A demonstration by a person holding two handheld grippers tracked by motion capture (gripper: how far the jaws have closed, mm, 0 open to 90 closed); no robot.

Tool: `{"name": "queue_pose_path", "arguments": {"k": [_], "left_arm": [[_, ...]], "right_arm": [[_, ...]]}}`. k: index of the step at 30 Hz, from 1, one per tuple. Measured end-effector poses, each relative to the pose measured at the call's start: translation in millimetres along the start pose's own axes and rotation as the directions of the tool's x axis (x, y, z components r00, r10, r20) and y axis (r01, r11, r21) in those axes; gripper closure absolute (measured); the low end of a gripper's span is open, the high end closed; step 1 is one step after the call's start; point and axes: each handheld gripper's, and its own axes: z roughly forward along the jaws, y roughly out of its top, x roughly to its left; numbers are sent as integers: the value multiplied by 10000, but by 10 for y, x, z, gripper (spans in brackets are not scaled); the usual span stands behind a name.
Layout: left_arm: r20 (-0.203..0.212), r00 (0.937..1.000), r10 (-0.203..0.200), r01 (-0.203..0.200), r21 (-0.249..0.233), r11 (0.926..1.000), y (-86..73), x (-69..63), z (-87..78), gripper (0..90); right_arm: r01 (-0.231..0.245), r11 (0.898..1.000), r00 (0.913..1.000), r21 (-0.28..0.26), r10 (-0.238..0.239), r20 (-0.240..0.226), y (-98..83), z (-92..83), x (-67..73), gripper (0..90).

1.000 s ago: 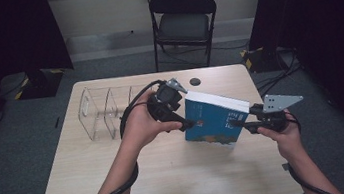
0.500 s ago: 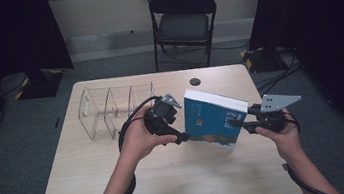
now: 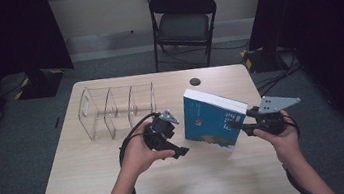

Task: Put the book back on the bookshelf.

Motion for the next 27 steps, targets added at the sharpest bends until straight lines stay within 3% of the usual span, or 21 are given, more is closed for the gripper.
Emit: {"name": "queue_pose_path", "arguments": {"k": [6,11,15,27], "left_arm": [[-24,9999,-109,109,276,9996,-120,34,95,207],[10,9995,-310,310,112,9995,-205,65,150,203],[-149,9997,-178,181,219,9996,-274,77,186,194],[-189,9991,-391,400,511,9979,-653,161,361,192]], "right_arm": [[-177,9995,9998,261,178,-12,33,0,2,594],[-220,9990,9998,382,220,4,49,1,6,594],[-390,9981,9992,470,391,-3,61,2,6,594],[-753,9943,9971,759,742,169,116,19,39,593]]}}
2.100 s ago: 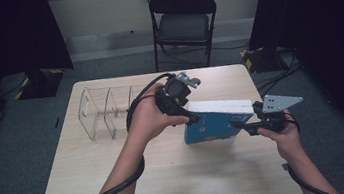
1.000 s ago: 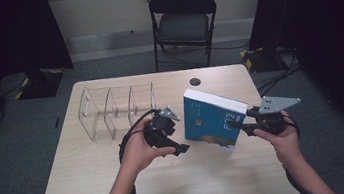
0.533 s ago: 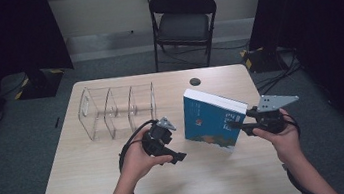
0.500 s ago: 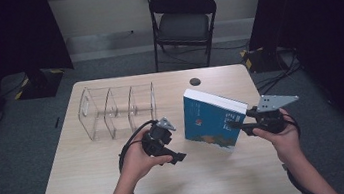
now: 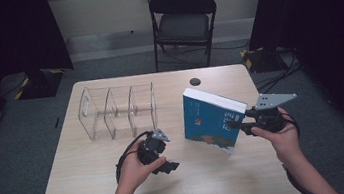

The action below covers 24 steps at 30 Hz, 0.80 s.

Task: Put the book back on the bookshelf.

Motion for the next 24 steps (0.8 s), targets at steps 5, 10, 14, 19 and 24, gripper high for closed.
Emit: {"name": "queue_pose_path", "arguments": {"k": [5,10,14,19,24], "left_arm": [[-139,9999,76,-77,-61,10000,-155,20,80,191],[-305,9993,197,-197,15,9998,-306,42,140,190],[-501,9986,171,-171,1,9999,-408,67,160,188],[-549,9981,269,-283,-258,9993,-491,89,160,187],[-721,9944,770,-793,-291,9964,-544,89,151,173]], "right_arm": [[-108,9999,9999,50,108,53,6,0,16,591],[-240,9996,9997,134,240,25,13,-1,10,584],[-336,9990,9994,295,334,41,35,2,8,582],[-356,9988,9994,347,356,10,42,2,0,577],[-443,9983,9990,366,442,19,42,-1,-5,567]]}}
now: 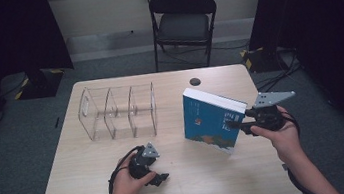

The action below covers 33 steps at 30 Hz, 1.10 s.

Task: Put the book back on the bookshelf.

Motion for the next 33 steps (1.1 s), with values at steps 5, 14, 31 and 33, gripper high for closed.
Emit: {"name": "queue_pose_path", "arguments": {"k": [5,14,31,33], "left_arm": [[-176,9996,242,-249,-425,9988,-64,-44,14,153],[-189,9991,373,-389,-909,9951,-131,-38,16,150],[-191,9995,244,-269,-1436,9893,-168,-44,45,122],[-189,9995,238,-263,-1452,9891,-166,-45,50,119]], "right_arm": [[-176,9998,9998,91,176,-39,9,-5,-10,549],[-356,9968,9993,721,360,-47,151,-75,-39,448],[379,9656,9992,2572,-388,-16,632,-63,-88,428],[370,9577,9993,2854,-363,-78,667,-44,-85,428]]}}
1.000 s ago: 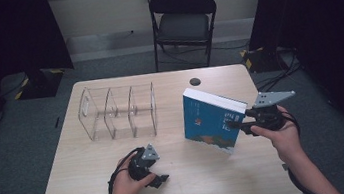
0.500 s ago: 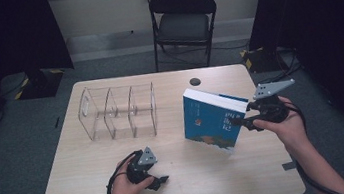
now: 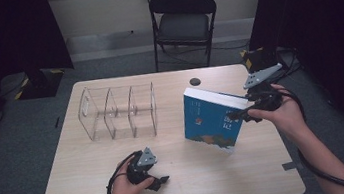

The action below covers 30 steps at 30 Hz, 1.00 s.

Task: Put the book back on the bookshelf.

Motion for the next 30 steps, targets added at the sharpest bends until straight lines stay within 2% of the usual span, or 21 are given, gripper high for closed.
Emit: {"name": "queue_pose_path", "arguments": {"k": [4,7,9,13,18,22,23,26,28,30], "left_arm": [[-19,10000,-7,7,-47,10000,-3,-5,7,112],[9,10000,-51,51,-80,10000,-6,-7,6,111],[22,10000,-12,12,-75,10000,-6,-2,6,111],[54,10000,-11,11,-133,9999,-10,0,9,108],[73,9999,91,-90,-106,9999,-15,9,2,108],[83,9999,103,-102,-103,9999,-16,10,1,108],[87,10000,-7,9,-182,9998,-20,3,5,108],[92,9999,44,-42,-171,9998,-22,6,3,108],[94,9999,37,-35,-162,9999,-21,6,3,108],[114,9999,55,-53,-146,9999,-20,8,2,108]], "right_arm": [[0,9994,9999,360,4,-113,83,14,-4,418],[-39,9994,9998,345,46,-206,132,30,-2,418],[-167,9992,9988,352,183,-463,148,65,-10,421],[-193,9982,9974,566,231,-679,198,140,-16,500],[-530,9931,9967,1050,592,-564,244,190,9,512],[-349,9869,9991,1573,381,-175,242,305,61,467],[-213,9866,9996,1616,238,-135,242,332,74,484],[-326,9863,9995,1616,331,-6,246,329,77,468],[-475,9849,9988,1662,492,-62,245,329,68,457],[-377,9852,9991,1670,406,-140,244,329,68,481]]}}
